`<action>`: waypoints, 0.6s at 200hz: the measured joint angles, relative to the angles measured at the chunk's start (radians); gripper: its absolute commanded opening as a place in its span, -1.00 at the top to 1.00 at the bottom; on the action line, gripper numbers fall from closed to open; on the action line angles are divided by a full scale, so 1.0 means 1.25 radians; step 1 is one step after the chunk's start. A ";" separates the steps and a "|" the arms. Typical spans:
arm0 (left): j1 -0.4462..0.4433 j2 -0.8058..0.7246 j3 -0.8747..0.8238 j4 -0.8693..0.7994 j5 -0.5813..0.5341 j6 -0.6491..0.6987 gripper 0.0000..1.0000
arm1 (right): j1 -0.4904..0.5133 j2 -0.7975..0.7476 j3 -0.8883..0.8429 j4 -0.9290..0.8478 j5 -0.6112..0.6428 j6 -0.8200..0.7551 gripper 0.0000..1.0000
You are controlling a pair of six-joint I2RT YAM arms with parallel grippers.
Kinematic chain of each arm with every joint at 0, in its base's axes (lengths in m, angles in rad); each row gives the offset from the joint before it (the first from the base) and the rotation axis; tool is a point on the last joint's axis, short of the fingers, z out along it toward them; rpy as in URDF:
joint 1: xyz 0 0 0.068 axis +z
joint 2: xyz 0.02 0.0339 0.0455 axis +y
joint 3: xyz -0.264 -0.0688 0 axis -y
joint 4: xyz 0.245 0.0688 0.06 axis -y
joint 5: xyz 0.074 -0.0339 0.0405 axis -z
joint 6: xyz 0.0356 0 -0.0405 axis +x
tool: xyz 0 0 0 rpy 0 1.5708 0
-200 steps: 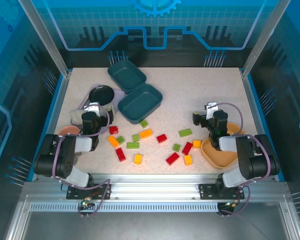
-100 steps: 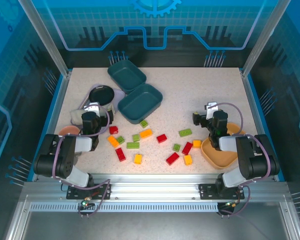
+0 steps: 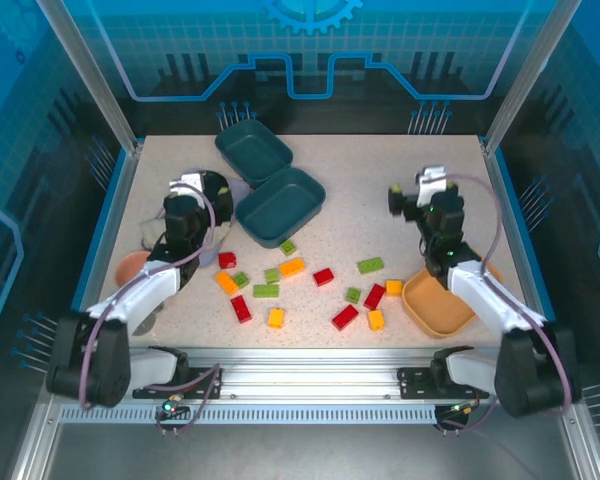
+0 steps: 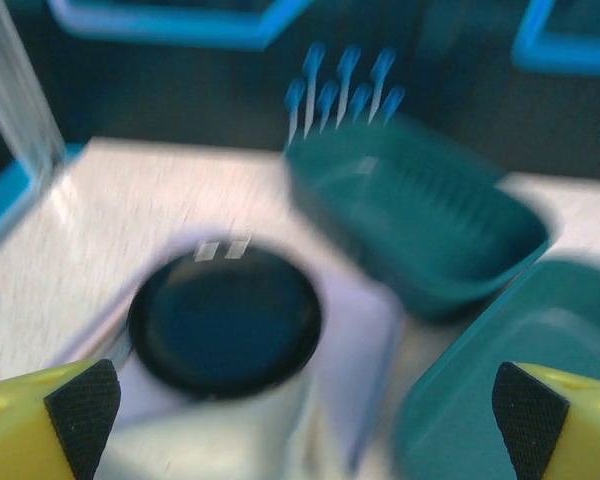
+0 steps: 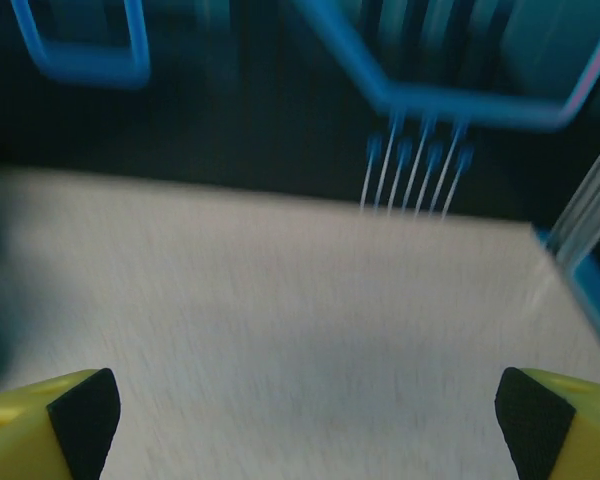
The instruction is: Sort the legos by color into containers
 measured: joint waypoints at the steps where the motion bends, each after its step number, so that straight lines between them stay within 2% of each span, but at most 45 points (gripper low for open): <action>1: -0.003 -0.003 0.005 -0.003 -0.002 -0.002 -0.98 | 0.001 -0.002 0.009 -0.009 0.003 0.005 -1.00; 11: -0.034 -0.032 0.070 -0.054 -0.020 -0.052 -0.98 | 0.001 -0.021 0.139 -0.128 0.026 0.096 -0.99; 17: -0.045 -0.038 0.134 -0.132 -0.035 -0.119 -0.98 | -0.011 -0.020 0.235 -0.232 0.040 0.174 -0.97; 30: -0.038 -0.023 0.288 -0.334 -0.060 -0.280 -0.98 | -0.058 0.000 0.403 -0.402 0.049 0.312 -0.59; 47: 0.003 0.018 0.440 -0.508 -0.007 -0.414 -0.97 | -0.108 0.022 0.504 -0.575 0.033 0.396 -0.53; 60: 0.016 0.047 0.489 -0.593 0.039 -0.468 -0.97 | -0.106 0.033 0.512 -0.701 0.020 0.446 -0.39; 70: 0.000 0.068 0.497 -0.640 0.075 -0.493 -0.98 | -0.100 0.047 0.497 -0.796 0.001 0.483 -0.30; 77: -0.025 0.083 0.496 -0.677 0.099 -0.506 -0.98 | -0.101 0.055 0.474 -0.861 -0.013 0.505 -0.21; 97: -0.116 0.123 0.489 -0.751 0.163 -0.528 -0.98 | -0.114 0.066 0.383 -0.992 -0.049 0.546 -0.17; 120: -0.200 0.137 0.465 -0.795 0.224 -0.540 -0.97 | -0.147 0.078 0.290 -1.050 -0.094 0.554 -0.17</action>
